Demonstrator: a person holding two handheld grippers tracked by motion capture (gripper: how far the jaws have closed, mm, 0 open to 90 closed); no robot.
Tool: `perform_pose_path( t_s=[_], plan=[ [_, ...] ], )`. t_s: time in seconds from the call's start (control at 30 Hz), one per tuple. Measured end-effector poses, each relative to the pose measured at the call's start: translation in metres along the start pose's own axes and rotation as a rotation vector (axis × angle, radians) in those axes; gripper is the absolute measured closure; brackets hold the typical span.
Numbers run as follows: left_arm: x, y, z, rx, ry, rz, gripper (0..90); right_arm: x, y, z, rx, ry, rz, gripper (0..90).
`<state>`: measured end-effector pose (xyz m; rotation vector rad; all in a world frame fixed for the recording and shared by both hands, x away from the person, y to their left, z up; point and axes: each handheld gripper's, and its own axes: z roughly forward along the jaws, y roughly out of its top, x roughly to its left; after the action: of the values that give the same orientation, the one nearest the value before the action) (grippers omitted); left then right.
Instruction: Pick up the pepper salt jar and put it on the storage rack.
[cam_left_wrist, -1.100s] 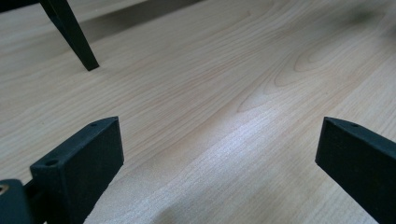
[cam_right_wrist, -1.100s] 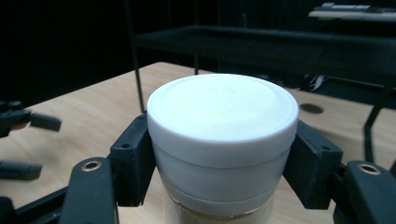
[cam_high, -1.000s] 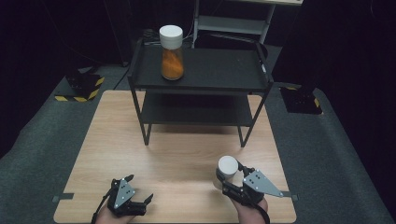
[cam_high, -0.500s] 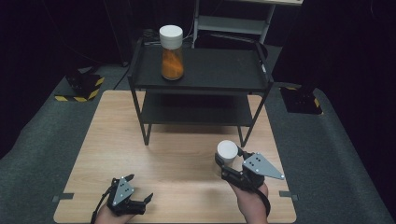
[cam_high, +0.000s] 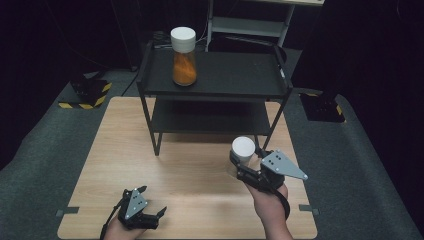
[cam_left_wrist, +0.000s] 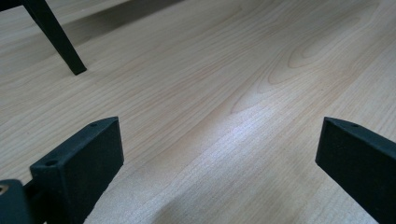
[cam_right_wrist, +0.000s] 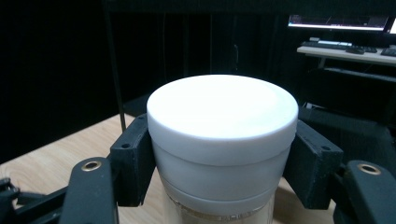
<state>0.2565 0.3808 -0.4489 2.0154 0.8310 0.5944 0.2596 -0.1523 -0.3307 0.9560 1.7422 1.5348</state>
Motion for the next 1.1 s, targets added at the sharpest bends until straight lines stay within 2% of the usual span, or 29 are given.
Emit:
perform_pose_path(
  t_s=[0.37, 0.47, 0.73, 1.0, 1.1],
  plan=[
    [0.003, 0.000, 0.001, -0.005, -0.006, -0.020, 1.0, -0.005, 0.034, 0.002, -0.033, 0.000, -0.008, 34.0],
    [0.004, 0.000, 0.001, -0.004, -0.009, -0.024, 1.0, -0.010, 0.043, 0.003, -0.045, 0.003, 0.007, 34.0],
    [0.004, -0.001, 0.000, -0.009, -0.011, -0.020, 1.0, -0.015, 0.062, 0.007, -0.058, -0.006, 0.035, 34.0],
    [0.000, 0.001, 0.002, 0.003, -0.003, 0.009, 1.0, -0.019, 0.080, 0.015, -0.065, -0.018, 0.023, 34.0],
    [0.001, 0.002, 0.002, 0.007, -0.004, 0.005, 1.0, -0.020, 0.087, 0.017, -0.071, -0.025, 0.014, 34.0]
  ],
)
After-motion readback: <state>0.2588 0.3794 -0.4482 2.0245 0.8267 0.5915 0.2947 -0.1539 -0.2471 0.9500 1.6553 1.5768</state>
